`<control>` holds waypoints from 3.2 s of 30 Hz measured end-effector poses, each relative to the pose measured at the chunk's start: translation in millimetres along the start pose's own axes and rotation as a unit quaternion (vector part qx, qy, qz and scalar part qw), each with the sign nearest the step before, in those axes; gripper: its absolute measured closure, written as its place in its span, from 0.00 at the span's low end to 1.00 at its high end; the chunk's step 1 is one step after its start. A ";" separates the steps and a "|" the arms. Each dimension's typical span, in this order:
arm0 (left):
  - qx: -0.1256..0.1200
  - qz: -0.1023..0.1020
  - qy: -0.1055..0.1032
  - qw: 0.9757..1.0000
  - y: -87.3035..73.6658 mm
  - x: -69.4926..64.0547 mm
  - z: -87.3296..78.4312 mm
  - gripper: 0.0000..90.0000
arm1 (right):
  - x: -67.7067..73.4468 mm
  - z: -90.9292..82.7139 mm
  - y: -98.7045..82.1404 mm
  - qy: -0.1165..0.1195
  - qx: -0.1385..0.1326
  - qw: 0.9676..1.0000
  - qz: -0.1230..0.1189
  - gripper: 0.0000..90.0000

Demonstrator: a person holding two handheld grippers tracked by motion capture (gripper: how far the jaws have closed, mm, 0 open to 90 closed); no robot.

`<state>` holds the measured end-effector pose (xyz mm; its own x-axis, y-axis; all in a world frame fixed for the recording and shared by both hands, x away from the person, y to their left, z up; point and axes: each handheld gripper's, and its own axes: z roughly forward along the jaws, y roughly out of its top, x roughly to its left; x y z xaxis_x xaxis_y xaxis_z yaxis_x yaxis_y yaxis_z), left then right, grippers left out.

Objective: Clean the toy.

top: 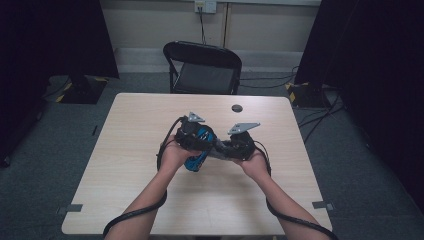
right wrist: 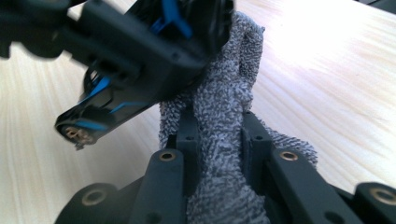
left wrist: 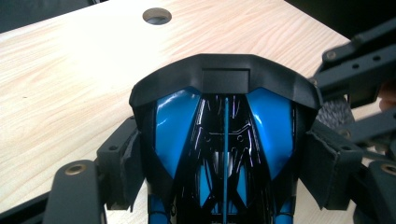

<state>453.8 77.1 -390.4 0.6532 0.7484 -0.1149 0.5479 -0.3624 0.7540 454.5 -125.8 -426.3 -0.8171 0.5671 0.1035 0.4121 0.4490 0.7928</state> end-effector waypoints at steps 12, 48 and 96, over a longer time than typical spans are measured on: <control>-0.007 -0.014 0.007 1.000 3.1 6.6 0.2 0.28 | 12.2 11.4 -7.1 0.021 0.006 1.000 -0.002 0.82; -0.016 -0.007 0.008 1.000 -3.2 8.3 -14.2 0.29 | -26.2 -13.4 -10.6 -0.051 0.036 0.998 0.011 0.82; 0.001 0.014 -0.013 1.000 -13.0 -4.0 -1.0 0.28 | -5.8 -14.1 32.0 -0.033 -0.008 0.999 0.018 0.82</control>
<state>443.6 79.4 -399.1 0.6820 0.7229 -0.1109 0.5299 -0.3840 0.7561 466.7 -124.4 -393.0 -0.7727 0.6280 0.0926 0.4344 0.4168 0.7985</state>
